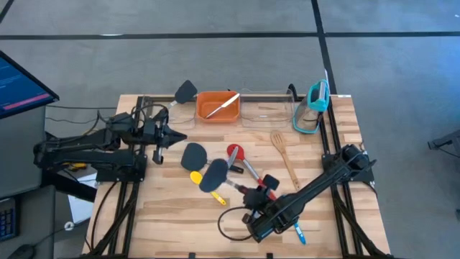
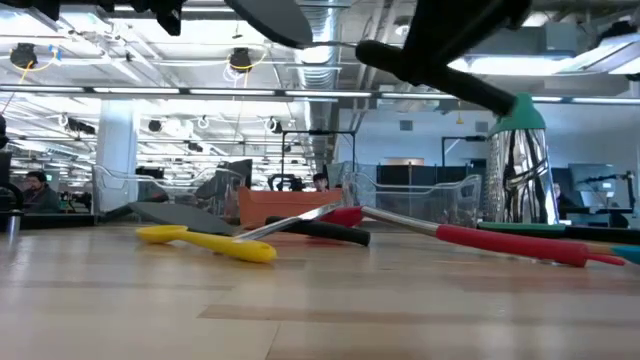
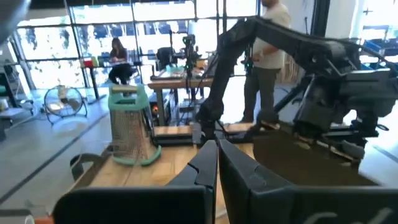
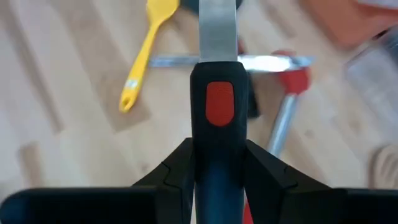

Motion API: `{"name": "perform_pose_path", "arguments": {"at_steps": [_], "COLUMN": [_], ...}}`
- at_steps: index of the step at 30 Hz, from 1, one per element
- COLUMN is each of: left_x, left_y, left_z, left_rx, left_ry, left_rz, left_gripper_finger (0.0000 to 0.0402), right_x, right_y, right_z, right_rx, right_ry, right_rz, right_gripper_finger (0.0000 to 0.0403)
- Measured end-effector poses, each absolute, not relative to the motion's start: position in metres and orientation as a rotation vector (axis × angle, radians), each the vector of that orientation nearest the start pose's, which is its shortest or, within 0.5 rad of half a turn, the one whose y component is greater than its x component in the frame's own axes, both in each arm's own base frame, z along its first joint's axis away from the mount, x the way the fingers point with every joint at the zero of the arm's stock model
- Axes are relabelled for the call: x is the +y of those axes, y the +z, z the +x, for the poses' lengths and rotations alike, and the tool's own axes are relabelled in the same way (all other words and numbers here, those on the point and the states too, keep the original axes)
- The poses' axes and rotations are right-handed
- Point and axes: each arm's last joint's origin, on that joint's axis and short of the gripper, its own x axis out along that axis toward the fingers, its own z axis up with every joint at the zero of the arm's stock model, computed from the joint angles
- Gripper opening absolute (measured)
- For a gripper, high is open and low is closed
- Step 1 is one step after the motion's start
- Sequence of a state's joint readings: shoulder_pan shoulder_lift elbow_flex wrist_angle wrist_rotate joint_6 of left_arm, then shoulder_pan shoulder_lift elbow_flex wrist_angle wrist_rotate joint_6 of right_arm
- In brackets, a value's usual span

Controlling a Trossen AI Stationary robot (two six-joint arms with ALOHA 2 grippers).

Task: Pick & Place Kitchen Items
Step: Put the black spatula into the left transparent bin

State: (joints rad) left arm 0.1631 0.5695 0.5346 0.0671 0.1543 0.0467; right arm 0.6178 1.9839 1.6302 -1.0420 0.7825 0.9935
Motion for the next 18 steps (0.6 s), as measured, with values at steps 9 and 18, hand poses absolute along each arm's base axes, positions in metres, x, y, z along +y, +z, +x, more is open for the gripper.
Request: {"name": "perform_pose_path", "arguments": {"at_steps": [9,18], "left_x": [0.019,0.019], "left_y": [0.295,0.291], "left_z": [0.14,0.146], "left_rx": [0.021,0.052], "left_ry": [0.008,0.007], "left_rz": [0.041,-0.059], "left_gripper_finger": [0.0002,0.0002], "right_x": [0.191,0.172], "right_y": [0.233,0.239], "right_z": [0.344,0.358], "right_rx": [0.59,0.422], "right_ry": [-0.797,-0.921], "right_rz": [-0.149,-0.169], "right_gripper_finger": [0.0094,0.0094]}}
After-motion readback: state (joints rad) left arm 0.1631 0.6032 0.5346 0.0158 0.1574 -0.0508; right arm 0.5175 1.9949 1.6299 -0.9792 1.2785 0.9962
